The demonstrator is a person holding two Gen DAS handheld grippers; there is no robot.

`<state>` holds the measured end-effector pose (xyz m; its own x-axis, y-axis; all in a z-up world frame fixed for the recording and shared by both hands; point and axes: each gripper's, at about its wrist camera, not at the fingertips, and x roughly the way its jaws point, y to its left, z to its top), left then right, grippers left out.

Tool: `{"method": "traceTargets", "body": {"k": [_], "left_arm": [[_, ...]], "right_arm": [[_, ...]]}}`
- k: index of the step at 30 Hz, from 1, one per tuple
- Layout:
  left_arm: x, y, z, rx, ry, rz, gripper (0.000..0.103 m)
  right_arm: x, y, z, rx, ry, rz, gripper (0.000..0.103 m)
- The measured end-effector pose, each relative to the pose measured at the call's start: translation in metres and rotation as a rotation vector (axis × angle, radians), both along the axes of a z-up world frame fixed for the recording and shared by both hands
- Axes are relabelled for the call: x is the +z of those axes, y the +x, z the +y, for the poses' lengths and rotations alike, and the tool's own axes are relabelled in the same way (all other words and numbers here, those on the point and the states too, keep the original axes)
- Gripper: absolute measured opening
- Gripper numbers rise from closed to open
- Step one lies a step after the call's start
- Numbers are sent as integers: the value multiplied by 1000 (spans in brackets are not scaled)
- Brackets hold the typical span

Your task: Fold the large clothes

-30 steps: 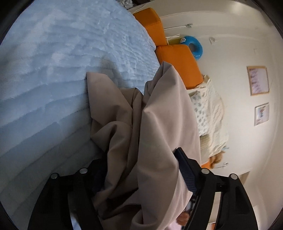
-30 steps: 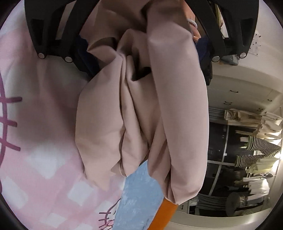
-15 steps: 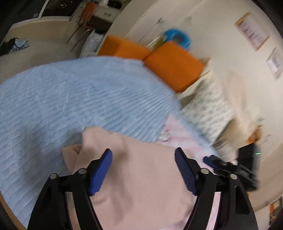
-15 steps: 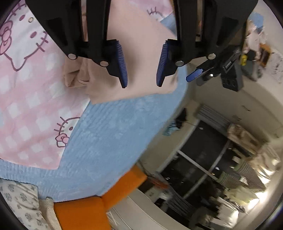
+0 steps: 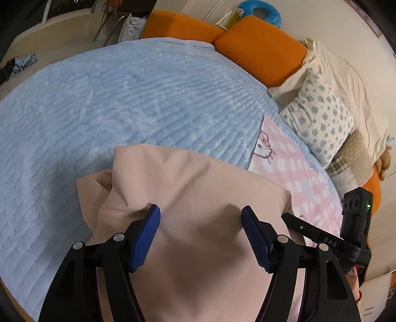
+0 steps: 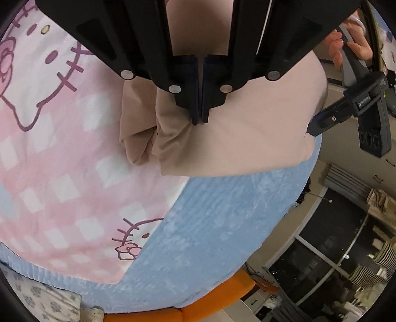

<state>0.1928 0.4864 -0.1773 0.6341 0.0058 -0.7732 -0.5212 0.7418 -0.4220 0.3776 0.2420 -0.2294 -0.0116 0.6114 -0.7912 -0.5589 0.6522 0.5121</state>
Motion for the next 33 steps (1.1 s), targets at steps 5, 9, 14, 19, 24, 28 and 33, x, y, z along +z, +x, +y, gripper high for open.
{"method": "traceTargets", "body": {"k": [5, 9, 14, 19, 24, 28, 33], "left_arm": [[-1, -1, -11, 49, 74, -12, 72], [33, -23, -49, 94, 233, -51, 75], [65, -79, -140, 149, 482, -187, 100], [64, -111, -207, 179, 701, -176, 100], [52, -125, -215, 158, 603, -162, 100], [37, -147, -215, 237, 587, -182, 100], [26, -157, -217, 288, 635, -165, 100]], "right_arm": [[15, -24, -1, 30, -27, -146, 9], [66, -66, -25, 94, 47, -316, 66], [110, -131, -85, 38, 177, -477, 98], [110, -188, -121, 12, 165, -645, 98], [91, -217, -135, 3, 150, -696, 98], [73, -233, -141, -1, 117, -757, 98], [55, -234, -146, -31, 116, -750, 98]]}}
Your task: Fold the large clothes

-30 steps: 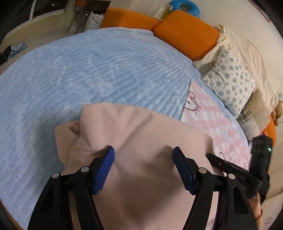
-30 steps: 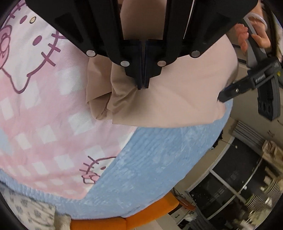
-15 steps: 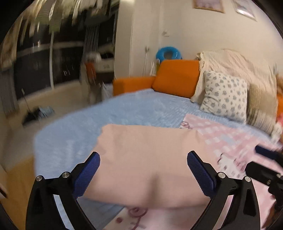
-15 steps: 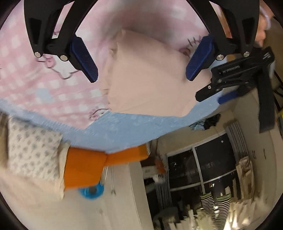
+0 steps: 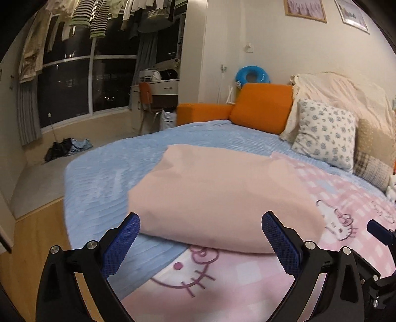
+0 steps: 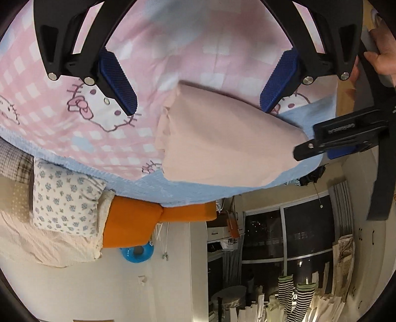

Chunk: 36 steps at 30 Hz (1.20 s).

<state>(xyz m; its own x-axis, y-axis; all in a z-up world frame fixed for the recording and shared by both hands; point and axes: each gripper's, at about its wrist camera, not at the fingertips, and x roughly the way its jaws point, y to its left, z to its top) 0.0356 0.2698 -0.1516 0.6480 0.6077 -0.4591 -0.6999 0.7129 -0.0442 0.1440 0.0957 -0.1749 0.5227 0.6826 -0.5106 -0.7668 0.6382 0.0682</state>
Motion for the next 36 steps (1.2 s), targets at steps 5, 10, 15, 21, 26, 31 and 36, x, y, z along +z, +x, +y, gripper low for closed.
{"method": "traceTargets", "body": {"k": [5, 10, 15, 21, 26, 31, 36], "left_arm": [[-7, -2, -3, 1, 28, 20, 100], [-9, 4, -5, -2, 39, 27, 100], [-12, 6, -10, -5, 50, 44, 100], [-18, 5, -11, -49, 29, 57, 100], [-23, -1, -17, -81, 27, 71, 100], [-25, -7, -19, -88, 24, 64, 100], [-23, -16, -19, -83, 18, 42, 100]], "right_arm": [[-13, -1, 1, -8, -16, 19, 98], [-16, -4, 5, -2, -29, 12, 98], [-11, -7, 8, 7, -27, 2, 98], [-4, -8, 9, 17, -32, -17, 98], [0, -7, 10, 22, -36, -29, 98], [-2, -8, 12, 21, -41, -26, 98], [-4, -5, 10, 30, -34, -16, 98]]}}
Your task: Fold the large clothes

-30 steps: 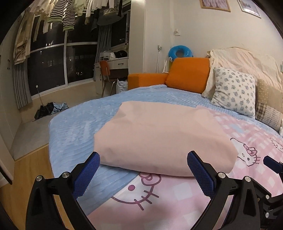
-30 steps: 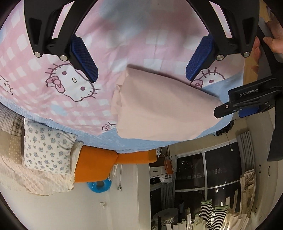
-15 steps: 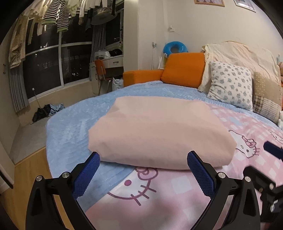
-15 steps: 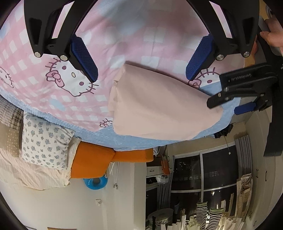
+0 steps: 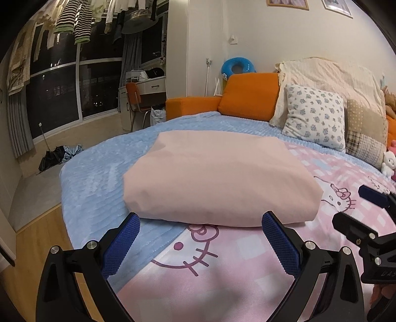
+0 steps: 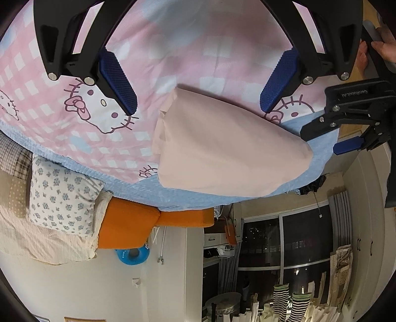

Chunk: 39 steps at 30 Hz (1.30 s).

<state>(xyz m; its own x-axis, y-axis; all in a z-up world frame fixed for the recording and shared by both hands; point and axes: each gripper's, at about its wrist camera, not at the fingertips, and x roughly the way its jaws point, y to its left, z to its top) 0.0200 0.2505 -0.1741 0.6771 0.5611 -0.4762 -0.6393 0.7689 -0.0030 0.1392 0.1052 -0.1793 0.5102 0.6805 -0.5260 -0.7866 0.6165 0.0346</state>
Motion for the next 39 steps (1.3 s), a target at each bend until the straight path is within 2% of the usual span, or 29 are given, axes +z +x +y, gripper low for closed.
{"method": "traceTargets", "body": {"k": [10, 14, 23, 30, 39], "left_arm": [[-4, -5, 5, -16, -57, -23, 100], [-3, -2, 3, 15, -27, 11, 100], [-1, -5, -6, -41, -21, -44, 100], [-1, -2, -11, -30, 19, -25, 100], [-5, 1, -13, -38, 30, -7, 100]], "right_arm": [[-4, 3, -3, 18, -10, 2, 98], [-4, 3, -2, 21, -11, 2, 98], [-9, 7, -3, 27, -17, 11, 98], [-11, 10, -8, 19, -2, 18, 98], [-12, 14, -15, 5, 9, 15, 98]]}}
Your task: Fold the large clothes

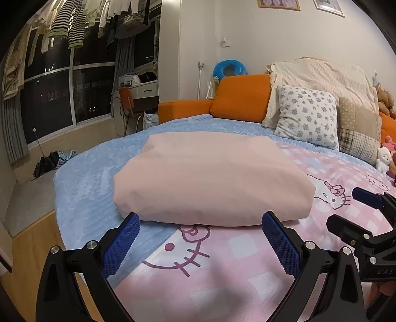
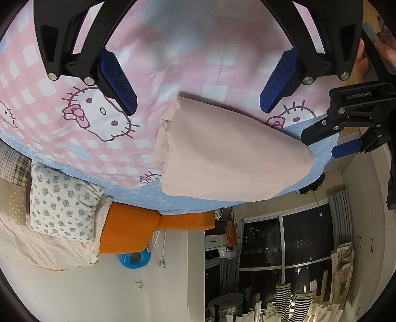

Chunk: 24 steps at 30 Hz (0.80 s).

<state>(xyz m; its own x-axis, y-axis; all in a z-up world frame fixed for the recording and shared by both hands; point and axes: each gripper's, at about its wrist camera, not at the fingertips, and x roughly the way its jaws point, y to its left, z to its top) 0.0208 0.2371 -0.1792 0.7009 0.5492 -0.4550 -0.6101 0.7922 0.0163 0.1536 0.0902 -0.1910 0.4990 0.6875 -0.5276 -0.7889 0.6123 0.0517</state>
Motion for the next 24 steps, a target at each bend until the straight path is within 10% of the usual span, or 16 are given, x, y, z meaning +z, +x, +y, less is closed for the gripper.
{"method": "traceTargets", "body": {"k": [24], "left_arm": [[-2, 6, -13, -30, 30, 8, 100]], "right_arm": [[-1, 0, -2, 7, 6, 12, 98]]}}
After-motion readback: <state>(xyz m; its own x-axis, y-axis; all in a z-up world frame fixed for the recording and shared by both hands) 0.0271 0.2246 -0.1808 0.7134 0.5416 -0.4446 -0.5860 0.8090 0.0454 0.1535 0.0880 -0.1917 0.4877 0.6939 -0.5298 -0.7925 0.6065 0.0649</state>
